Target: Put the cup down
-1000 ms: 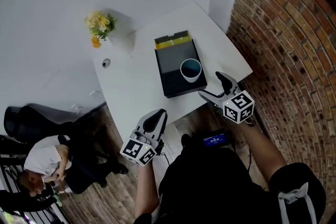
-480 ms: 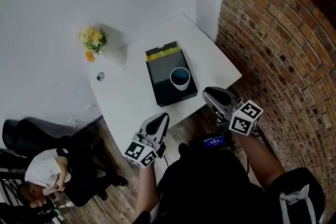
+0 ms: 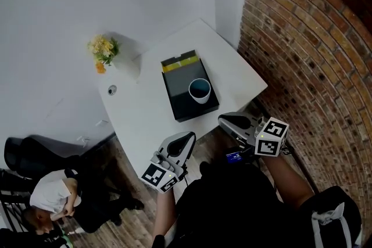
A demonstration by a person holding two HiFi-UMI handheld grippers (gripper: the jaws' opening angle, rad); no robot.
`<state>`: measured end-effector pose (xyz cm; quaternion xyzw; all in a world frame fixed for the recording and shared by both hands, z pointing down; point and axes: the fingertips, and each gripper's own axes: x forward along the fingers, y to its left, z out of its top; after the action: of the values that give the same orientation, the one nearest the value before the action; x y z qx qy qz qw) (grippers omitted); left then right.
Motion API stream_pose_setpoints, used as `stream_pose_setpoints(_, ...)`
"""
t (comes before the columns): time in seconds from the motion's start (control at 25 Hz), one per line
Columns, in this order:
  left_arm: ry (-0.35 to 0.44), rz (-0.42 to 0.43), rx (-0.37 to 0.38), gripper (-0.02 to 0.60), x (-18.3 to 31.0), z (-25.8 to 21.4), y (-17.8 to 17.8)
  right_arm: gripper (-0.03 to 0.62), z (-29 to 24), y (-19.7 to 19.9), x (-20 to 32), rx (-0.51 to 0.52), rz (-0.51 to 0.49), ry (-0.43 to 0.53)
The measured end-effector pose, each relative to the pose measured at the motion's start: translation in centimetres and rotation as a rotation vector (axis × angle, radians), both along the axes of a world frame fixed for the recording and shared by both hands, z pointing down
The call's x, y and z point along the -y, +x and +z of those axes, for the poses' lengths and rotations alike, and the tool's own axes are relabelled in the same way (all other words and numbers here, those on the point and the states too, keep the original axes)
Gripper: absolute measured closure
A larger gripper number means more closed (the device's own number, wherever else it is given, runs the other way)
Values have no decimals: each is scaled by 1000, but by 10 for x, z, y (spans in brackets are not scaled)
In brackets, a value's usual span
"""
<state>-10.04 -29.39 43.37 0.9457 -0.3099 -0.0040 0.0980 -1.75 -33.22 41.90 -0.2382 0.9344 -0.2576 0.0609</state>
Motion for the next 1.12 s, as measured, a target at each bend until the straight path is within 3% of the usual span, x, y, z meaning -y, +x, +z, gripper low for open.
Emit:
stream_pose_setpoints(0.36, -12, 12, -76, 575, -1, -9, 2, 582, 6, -8, 6, -104, -40, 44)
stream_pose_setpoints(1.12, -47, 47, -47, 574, -8, -7, 10, 582, 19, -9, -2, -200, -26, 57)
